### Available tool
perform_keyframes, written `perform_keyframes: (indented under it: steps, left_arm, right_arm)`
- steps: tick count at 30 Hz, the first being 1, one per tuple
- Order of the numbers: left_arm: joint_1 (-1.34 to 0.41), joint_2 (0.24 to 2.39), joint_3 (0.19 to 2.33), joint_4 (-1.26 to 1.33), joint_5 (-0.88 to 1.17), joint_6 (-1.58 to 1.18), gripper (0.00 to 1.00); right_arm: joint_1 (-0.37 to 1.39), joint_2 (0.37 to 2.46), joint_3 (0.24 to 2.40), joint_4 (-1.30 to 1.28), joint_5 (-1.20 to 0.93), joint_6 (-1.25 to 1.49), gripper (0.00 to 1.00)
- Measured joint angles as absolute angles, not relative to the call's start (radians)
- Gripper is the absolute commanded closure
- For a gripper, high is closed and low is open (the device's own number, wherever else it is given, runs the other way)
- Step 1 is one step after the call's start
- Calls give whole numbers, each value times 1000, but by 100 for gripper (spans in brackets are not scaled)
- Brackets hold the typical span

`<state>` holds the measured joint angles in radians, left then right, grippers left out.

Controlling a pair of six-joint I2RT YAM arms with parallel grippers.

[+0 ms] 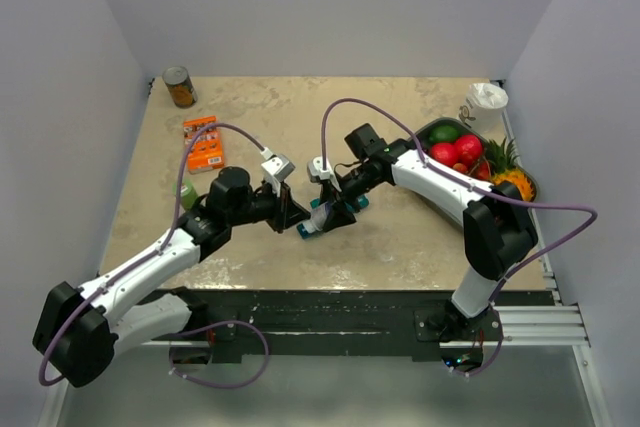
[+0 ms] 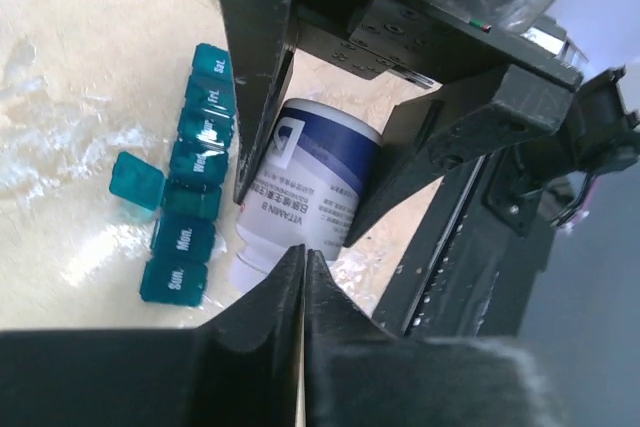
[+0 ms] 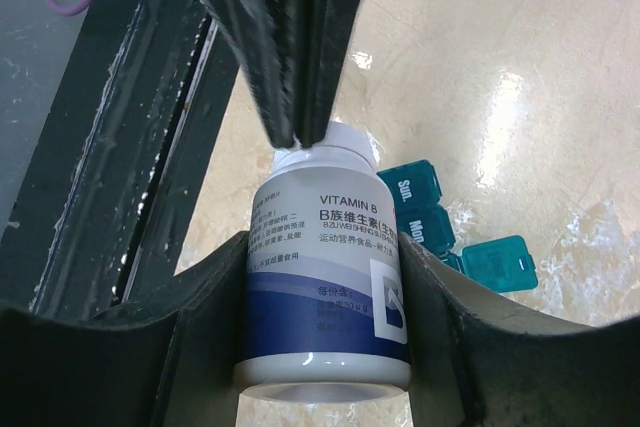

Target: Sort the pills into containers

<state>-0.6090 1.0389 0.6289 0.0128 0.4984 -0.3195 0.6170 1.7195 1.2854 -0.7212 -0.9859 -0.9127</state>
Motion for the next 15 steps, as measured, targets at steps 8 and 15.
perform_keyframes:
  steps: [8,15]
  left_arm:
    - [-602,811,573,22,447,-329,13]
    - [-572,727,464,141,390,-415,1]
  right_arm:
    - [605,1720,1287,-710,-1019,-888,100]
    - [544,1703,1292,-707,-1140,-857,100]
